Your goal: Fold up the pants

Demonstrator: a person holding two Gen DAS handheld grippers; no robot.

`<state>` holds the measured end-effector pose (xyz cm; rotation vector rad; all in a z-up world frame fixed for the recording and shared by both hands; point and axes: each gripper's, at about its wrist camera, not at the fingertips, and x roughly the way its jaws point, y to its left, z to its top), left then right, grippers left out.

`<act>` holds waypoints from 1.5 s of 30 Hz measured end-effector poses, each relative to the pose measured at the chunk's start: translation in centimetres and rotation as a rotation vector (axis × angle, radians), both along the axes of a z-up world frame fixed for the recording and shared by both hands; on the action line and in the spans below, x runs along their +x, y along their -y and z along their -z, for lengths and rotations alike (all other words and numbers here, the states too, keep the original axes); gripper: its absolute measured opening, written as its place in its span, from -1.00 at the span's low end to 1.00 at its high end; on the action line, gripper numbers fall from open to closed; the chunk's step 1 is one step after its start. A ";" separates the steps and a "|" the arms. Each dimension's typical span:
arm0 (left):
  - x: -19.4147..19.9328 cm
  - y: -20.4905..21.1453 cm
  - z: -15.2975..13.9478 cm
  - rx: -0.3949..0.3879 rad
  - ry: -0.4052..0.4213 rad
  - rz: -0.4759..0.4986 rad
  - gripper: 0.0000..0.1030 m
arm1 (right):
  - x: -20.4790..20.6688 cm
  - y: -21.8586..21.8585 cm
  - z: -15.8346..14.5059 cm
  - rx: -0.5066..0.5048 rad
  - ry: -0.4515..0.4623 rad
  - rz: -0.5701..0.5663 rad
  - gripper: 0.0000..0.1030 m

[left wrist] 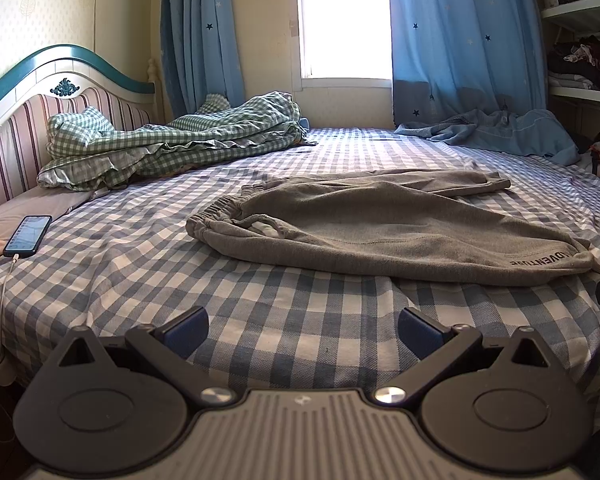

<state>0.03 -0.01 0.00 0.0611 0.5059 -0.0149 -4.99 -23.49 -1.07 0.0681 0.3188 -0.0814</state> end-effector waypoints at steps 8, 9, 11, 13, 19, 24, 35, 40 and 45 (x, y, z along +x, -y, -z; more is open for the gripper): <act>0.1 -0.1 -0.1 0.000 0.000 0.001 0.99 | 0.0 0.0 0.0 0.000 0.000 0.001 0.99; 0.1 -0.1 -0.1 0.000 0.000 0.001 0.99 | 0.0 0.0 0.0 0.000 -0.001 0.001 0.99; 0.0 0.0 0.0 0.000 0.000 0.001 0.99 | 0.0 0.0 0.0 0.000 -0.001 0.001 0.99; 0.0 0.0 0.0 0.000 0.000 0.000 0.99 | 0.0 0.0 0.0 0.000 -0.001 0.001 0.99; -0.1 -0.3 0.2 -0.003 -0.005 -0.001 0.99 | 0.0 0.0 0.0 0.000 -0.001 0.001 0.99; 0.1 -0.1 0.6 0.004 -0.026 -0.004 0.99 | 0.0 0.0 -0.2 0.001 -0.002 0.000 0.99; 0.2 0.5 -1.2 0.004 -0.170 -0.004 0.99 | -0.2 0.1 -1.1 -0.001 0.007 -0.005 0.99; 0.9 -0.5 -4.4 -0.118 -0.207 0.024 0.99 | -1.2 0.8 -3.8 -0.001 0.046 -0.041 0.99; 3.4 -2.8 -5.8 -0.357 -0.234 0.037 0.99 | -0.5 2.0 -5.6 0.015 0.091 -0.130 0.99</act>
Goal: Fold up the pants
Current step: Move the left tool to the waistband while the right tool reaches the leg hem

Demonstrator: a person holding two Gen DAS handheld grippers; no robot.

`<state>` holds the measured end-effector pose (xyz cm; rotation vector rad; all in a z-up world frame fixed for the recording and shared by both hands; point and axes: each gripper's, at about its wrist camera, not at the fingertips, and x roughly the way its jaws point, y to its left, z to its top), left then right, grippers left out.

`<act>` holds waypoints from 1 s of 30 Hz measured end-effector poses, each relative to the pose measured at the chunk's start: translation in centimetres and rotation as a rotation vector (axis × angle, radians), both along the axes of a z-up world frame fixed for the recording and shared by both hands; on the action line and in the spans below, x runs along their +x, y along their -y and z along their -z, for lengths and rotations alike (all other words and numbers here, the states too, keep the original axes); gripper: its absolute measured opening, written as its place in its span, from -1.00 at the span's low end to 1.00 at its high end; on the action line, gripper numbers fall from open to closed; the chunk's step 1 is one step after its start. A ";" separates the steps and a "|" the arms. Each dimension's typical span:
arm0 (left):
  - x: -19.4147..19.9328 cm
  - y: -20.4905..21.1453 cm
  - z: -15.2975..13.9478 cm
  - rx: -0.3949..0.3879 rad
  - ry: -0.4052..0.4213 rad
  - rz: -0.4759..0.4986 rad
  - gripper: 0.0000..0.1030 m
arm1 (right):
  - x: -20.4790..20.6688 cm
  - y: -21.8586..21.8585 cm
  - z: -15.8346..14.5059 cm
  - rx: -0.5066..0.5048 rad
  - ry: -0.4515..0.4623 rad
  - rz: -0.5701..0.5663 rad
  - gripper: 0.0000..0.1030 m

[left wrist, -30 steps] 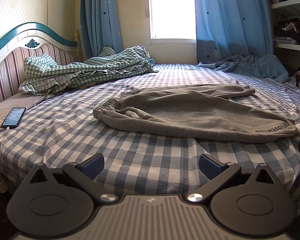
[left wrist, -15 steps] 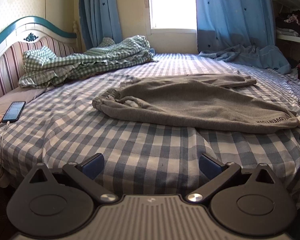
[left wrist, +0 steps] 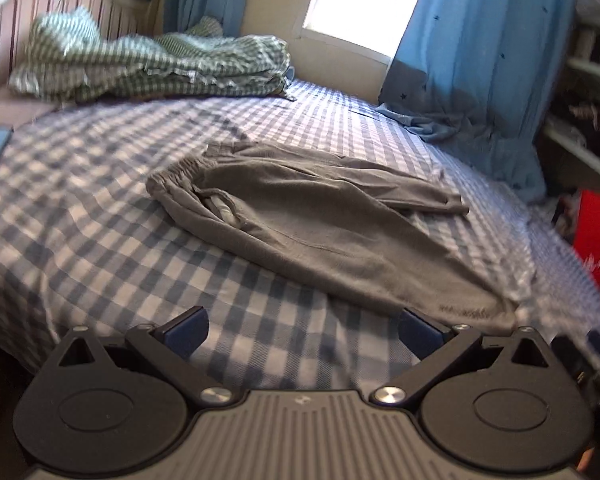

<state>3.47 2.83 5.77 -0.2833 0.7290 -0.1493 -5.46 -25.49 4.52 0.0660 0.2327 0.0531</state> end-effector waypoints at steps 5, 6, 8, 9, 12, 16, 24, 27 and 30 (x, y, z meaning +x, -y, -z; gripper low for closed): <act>3.7 -1.3 1.0 -0.089 -0.043 0.010 0.99 | 3.3 1.2 0.3 0.044 -0.048 -0.035 0.99; 4.6 -1.6 1.1 -0.107 -0.041 0.015 0.99 | 4.1 1.4 0.4 0.038 -0.056 -0.045 0.99; 6.7 -2.4 1.1 -0.155 -0.025 0.033 0.99 | 5.6 1.6 0.4 0.027 -0.070 -0.073 0.99; 7.9 -2.8 1.0 -0.176 -0.028 0.038 0.99 | 6.7 1.7 0.5 0.025 -0.081 -0.095 0.99; 12.2 -3.9 1.0 -0.172 -0.047 0.023 0.99 | 10.5 2.3 0.5 0.030 -0.127 -0.154 0.99; 17.4 -3.8 0.7 -0.020 -0.006 0.016 0.99 | 16.1 2.6 0.7 -0.023 -0.194 -0.194 0.99; 28.4 -5.3 0.9 0.153 0.007 0.000 0.99 | 27.3 4.3 1.0 -0.099 -0.288 -0.240 0.99; 33.7 -7.5 1.9 0.180 -0.001 0.038 0.99 | 32.5 5.2 0.4 -0.071 -0.302 -0.308 0.99; 38.6 -9.2 3.1 0.201 0.011 0.163 0.99 | 39.1 5.2 0.0 -0.109 -0.310 -0.422 0.99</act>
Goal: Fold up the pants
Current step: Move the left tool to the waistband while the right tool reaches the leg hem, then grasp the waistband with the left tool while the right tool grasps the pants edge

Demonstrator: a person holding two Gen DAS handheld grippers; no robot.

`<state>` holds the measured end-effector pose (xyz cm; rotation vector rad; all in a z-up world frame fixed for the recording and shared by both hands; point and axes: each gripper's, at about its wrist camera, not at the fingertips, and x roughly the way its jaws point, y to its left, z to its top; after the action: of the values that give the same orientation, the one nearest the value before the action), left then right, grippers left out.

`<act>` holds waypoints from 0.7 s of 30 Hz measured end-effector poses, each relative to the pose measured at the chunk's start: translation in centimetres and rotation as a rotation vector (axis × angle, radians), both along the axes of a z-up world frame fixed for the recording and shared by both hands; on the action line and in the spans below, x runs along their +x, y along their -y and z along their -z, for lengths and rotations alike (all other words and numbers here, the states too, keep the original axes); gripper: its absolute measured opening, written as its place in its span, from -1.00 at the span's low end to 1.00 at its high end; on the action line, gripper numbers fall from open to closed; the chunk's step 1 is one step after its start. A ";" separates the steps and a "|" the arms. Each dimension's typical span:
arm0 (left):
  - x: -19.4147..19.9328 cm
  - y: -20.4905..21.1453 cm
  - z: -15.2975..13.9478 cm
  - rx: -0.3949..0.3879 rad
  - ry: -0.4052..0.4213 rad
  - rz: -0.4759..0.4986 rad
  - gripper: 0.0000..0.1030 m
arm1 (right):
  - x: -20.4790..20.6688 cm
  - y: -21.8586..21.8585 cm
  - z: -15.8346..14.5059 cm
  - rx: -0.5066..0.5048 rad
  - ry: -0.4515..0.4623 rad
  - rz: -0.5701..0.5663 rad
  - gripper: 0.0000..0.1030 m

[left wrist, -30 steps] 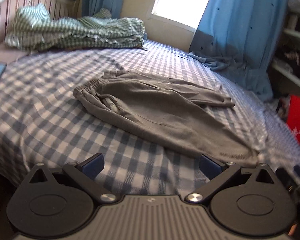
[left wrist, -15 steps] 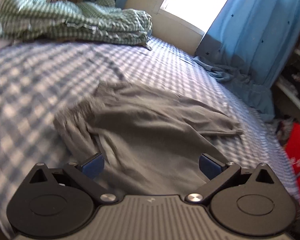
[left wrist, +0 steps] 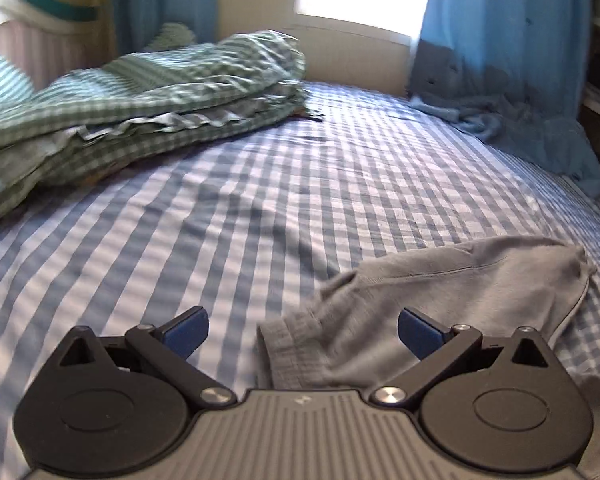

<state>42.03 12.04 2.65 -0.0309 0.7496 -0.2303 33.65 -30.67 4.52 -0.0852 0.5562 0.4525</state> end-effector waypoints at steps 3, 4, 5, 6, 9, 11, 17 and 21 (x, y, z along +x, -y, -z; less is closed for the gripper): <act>4.1 -1.2 1.5 0.003 -0.067 0.085 0.99 | 7.0 -1.2 0.4 -0.042 -0.029 -0.074 0.99; 5.1 -1.5 2.0 -0.002 -0.086 0.094 0.99 | 9.3 -1.7 0.7 -0.050 -0.051 -0.088 0.99; 6.0 -2.0 2.5 -0.026 -0.109 0.105 0.98 | 11.7 -2.2 1.0 -0.048 -0.077 -0.111 0.99; 6.7 -2.5 3.0 -0.055 -0.138 0.115 0.97 | 13.8 -2.8 1.5 -0.046 -0.099 -0.138 0.99; 8.0 -3.2 4.6 -0.106 -0.226 0.160 0.80 | 17.9 -4.5 3.2 -0.085 -0.123 -0.200 0.98; 8.6 -3.1 5.4 -0.104 -0.271 0.202 0.57 | 19.7 -5.3 4.3 -0.100 -0.142 -0.236 0.93; 9.1 -2.2 5.2 -0.103 -0.328 0.293 0.09 | 22.6 -7.6 5.9 -0.130 -0.209 -0.353 0.71; 9.3 -1.8 5.2 -0.082 -0.375 0.277 -0.06 | 22.8 -9.3 5.7 -0.159 -0.215 -0.435 0.61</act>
<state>51.38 13.83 -2.52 -0.0491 1.1182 -0.5293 56.42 -21.41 -1.17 -0.3163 0.7885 0.8470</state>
